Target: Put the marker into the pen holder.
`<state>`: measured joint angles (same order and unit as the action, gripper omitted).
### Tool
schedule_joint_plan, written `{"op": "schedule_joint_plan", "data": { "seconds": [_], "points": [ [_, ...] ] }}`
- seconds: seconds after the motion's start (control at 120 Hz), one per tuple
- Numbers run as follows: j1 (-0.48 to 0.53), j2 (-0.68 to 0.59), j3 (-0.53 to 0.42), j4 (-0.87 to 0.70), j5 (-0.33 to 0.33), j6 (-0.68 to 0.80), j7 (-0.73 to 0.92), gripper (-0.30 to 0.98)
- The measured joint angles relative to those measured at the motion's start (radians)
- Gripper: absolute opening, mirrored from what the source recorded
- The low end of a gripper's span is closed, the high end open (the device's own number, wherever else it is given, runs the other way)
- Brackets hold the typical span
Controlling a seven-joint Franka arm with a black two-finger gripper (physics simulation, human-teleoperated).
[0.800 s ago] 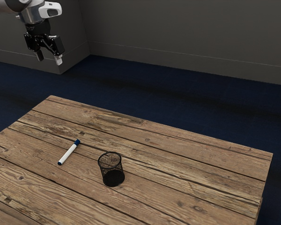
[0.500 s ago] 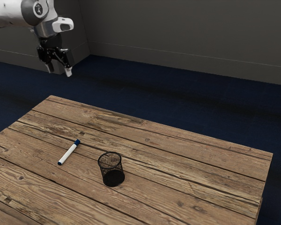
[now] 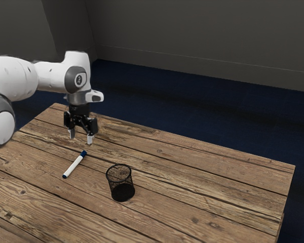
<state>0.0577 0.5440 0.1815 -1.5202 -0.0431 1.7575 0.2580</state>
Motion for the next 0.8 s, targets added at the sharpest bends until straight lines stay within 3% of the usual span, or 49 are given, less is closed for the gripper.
{"op": "schedule_joint_plan", "data": {
  "seconds": [0.2,0.583,0.8],
  "points": [
    [-0.024,-0.016,0.024,-0.168,0.014,0.150,0.039,0.66],
    [-0.005,0.045,0.032,-0.166,-0.003,0.358,0.147,0.65],
    [-0.003,0.044,0.039,-0.186,-0.033,0.387,0.165,0.52]
  ]
}}
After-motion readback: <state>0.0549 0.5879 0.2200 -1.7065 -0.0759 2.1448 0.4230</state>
